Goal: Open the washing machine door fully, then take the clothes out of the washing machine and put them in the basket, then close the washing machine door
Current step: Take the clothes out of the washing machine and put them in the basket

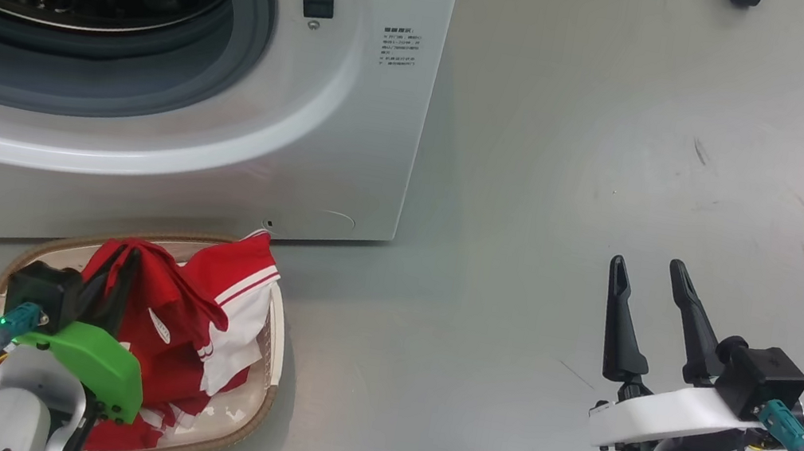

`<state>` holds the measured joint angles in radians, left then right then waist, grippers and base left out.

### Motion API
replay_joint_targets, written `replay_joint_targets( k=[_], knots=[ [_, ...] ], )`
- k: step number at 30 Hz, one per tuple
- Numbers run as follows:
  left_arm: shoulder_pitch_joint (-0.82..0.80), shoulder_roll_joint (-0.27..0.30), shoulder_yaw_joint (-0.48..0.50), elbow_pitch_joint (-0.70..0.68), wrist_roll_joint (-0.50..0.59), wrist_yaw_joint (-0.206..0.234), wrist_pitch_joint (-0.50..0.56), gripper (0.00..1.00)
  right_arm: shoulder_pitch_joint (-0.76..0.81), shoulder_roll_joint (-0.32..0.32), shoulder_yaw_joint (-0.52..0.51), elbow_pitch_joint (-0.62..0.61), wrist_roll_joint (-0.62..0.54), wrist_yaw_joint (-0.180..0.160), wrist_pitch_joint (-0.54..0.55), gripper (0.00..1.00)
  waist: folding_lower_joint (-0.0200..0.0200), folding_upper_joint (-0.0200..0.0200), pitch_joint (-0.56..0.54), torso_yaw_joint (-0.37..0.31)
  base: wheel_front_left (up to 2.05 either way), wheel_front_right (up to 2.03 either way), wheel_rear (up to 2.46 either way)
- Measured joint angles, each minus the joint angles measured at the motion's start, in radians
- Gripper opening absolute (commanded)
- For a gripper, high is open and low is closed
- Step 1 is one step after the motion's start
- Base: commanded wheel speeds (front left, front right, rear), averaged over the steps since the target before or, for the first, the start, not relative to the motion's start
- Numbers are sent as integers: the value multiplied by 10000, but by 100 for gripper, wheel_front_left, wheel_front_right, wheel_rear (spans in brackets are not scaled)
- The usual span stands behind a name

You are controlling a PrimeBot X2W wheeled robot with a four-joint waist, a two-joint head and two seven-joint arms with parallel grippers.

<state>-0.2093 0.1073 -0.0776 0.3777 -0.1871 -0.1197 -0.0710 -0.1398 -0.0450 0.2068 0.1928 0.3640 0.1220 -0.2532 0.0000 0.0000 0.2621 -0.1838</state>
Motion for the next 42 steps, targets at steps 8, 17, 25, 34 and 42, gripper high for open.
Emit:
replay_joint_targets(
  k=[8,17,25,34,42],
  knots=[
    [-202,36,-198,280,132,0,188,0,-237,0,100,-88,0,0,0,100,0,0,489,-106,0,0,0],
    [-847,75,-128,817,199,0,443,0,-469,0,230,-173,10,0,0,100,0,0,1146,-246,0,0,0],
    [-1216,458,242,1549,109,6,583,0,-647,0,201,-238,19,0,0,100,0,0,1720,-471,0,0,0],
    [-1823,571,546,2441,-132,130,713,0,-823,2,61,-322,-40,0,0,100,0,0,2263,-649,0,0,0],
    [-2259,591,1258,3534,-765,424,968,0,-1027,4,50,-407,-136,0,0,100,0,0,2672,-684,0,0,0]
  ],
)
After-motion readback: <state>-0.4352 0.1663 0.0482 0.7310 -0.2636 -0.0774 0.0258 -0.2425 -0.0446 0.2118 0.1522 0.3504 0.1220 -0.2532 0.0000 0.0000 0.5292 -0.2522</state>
